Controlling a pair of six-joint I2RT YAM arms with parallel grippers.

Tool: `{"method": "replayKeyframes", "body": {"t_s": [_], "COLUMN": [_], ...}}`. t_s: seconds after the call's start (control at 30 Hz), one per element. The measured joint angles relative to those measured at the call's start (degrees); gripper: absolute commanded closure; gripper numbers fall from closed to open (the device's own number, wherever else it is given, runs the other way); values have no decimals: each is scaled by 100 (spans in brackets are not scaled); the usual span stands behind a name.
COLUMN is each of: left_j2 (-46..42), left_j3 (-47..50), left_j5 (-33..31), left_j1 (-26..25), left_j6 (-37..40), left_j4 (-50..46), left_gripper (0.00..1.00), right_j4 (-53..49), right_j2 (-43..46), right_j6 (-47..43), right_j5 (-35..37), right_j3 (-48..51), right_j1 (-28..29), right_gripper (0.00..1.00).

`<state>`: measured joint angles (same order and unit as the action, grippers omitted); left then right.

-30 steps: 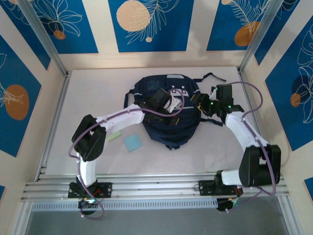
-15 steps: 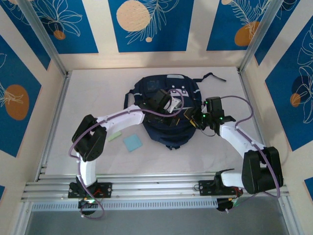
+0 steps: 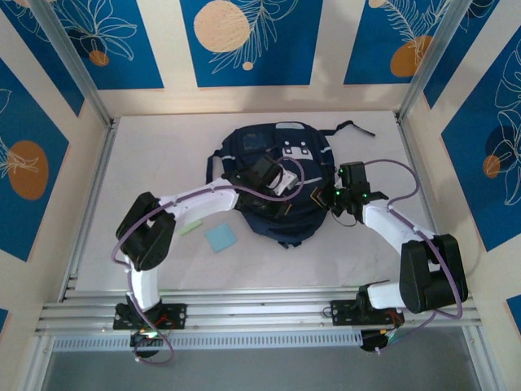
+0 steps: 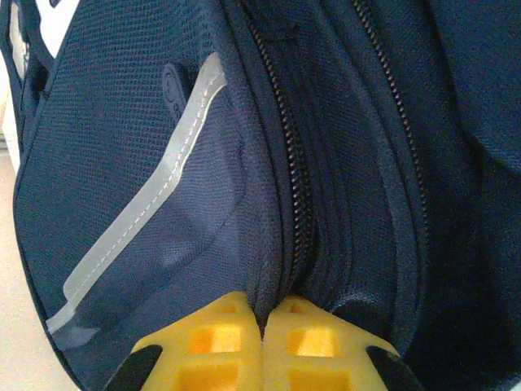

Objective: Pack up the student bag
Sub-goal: Unzip the student bag at the center of the table.

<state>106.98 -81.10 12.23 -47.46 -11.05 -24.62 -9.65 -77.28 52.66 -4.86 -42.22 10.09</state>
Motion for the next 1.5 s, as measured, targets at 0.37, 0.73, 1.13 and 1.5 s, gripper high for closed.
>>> {"method": "replayKeyframes", "body": {"t_s": [0.37,0.73,1.13,1.5], "left_j2": [-728,-730,-354,-501], "left_j3": [426,1047,669,752], "left_j5": [-509,-1346,-1534,-2111], "left_j1": [863,1054,1561,2083], "left_j6": [815,1799,2267,1091], "left_j4": [-1069,-37,826,35], "left_gripper": [100,100,95,3], "right_j4": [-17,-151,107,-404], "right_j2": [72,-79,-363,-328], "right_j6": [-688,-1541,-2116,-2291], "right_j5": [20,-120,-326,-87], "right_j3": [0,-199,-468,-793], "right_j1": [-155,-153,-120,96], "right_gripper": [100,100,100,27]}}
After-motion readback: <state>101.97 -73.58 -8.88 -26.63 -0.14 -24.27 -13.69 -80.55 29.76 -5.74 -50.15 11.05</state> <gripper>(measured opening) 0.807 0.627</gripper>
